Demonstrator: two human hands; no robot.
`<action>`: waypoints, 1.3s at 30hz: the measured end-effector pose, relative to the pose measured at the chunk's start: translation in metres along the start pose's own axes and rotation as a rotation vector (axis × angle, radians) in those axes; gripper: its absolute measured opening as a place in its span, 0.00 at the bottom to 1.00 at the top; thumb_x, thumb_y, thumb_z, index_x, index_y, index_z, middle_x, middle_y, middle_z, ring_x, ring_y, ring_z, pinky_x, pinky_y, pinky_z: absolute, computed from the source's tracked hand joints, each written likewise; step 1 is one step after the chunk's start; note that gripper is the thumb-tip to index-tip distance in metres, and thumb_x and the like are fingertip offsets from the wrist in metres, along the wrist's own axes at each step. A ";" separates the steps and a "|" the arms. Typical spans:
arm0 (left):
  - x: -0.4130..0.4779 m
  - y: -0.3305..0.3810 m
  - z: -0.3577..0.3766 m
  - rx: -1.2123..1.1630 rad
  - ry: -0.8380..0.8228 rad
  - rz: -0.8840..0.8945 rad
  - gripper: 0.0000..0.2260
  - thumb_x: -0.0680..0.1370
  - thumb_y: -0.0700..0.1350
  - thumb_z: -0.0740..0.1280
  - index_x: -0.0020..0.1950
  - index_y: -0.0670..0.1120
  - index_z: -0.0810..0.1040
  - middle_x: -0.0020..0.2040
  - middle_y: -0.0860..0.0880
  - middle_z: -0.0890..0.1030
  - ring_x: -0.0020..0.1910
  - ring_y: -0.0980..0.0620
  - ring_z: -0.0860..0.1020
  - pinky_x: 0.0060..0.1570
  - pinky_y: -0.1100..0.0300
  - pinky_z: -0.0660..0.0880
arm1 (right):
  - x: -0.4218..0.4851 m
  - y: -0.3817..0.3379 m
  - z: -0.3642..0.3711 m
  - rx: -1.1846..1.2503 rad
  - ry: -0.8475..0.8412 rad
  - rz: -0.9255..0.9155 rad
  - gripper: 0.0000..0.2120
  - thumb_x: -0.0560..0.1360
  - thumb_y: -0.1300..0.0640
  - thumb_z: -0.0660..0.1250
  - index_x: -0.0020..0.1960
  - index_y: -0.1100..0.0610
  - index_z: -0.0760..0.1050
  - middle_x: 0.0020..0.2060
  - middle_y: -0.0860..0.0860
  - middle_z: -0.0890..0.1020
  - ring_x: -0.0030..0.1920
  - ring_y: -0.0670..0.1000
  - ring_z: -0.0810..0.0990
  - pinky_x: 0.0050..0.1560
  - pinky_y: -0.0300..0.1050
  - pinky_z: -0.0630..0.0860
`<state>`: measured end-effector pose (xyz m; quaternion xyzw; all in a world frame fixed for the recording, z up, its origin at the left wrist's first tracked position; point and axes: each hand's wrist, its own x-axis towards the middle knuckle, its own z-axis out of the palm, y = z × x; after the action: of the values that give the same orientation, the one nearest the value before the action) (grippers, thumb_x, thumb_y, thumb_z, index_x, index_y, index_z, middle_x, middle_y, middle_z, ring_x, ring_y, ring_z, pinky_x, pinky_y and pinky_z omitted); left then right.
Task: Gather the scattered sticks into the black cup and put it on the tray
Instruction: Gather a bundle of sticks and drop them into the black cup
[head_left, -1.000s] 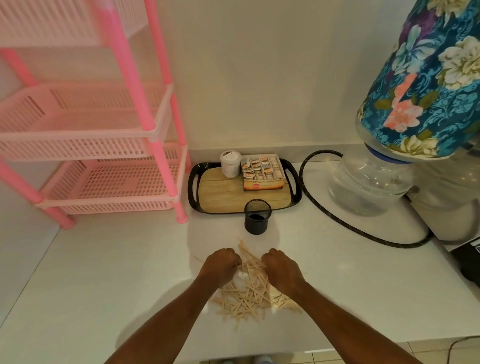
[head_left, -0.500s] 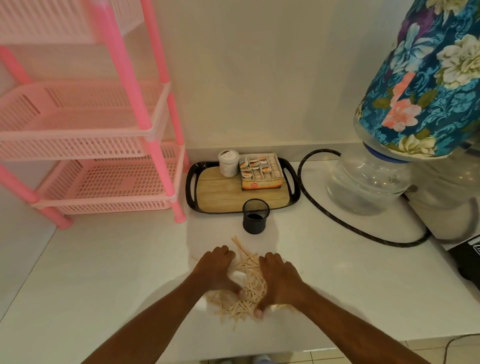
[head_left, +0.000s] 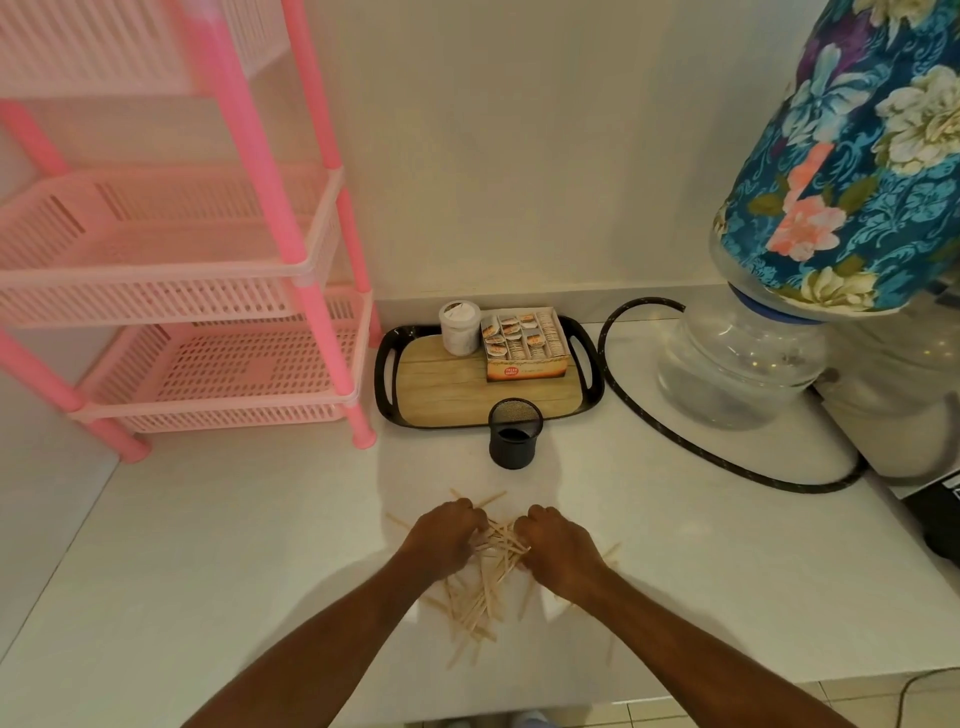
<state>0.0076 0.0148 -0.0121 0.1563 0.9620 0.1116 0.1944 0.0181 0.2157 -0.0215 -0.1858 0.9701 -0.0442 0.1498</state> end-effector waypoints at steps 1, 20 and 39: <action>0.000 0.000 0.000 -0.010 0.008 -0.007 0.17 0.80 0.41 0.71 0.68 0.51 0.80 0.62 0.47 0.80 0.63 0.46 0.79 0.62 0.53 0.78 | 0.000 0.000 0.000 0.005 0.002 0.005 0.12 0.81 0.53 0.69 0.63 0.54 0.75 0.59 0.53 0.77 0.60 0.54 0.78 0.53 0.49 0.78; 0.007 -0.014 -0.023 -0.147 0.216 -0.051 0.10 0.80 0.37 0.67 0.54 0.45 0.88 0.49 0.44 0.84 0.49 0.45 0.82 0.45 0.56 0.76 | 0.010 0.024 -0.031 0.056 0.155 0.072 0.15 0.76 0.67 0.66 0.59 0.55 0.82 0.53 0.53 0.80 0.54 0.55 0.81 0.49 0.48 0.78; 0.011 0.029 -0.040 -0.914 0.319 -0.194 0.08 0.74 0.41 0.77 0.52 0.50 0.90 0.41 0.53 0.89 0.40 0.57 0.84 0.47 0.65 0.81 | 0.021 0.013 -0.078 1.316 0.373 0.319 0.11 0.76 0.65 0.73 0.46 0.51 0.89 0.40 0.52 0.88 0.39 0.48 0.83 0.44 0.43 0.82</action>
<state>-0.0109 0.0396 0.0277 -0.0543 0.8424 0.5261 0.1029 -0.0289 0.2228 0.0455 0.0990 0.7667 -0.6308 0.0667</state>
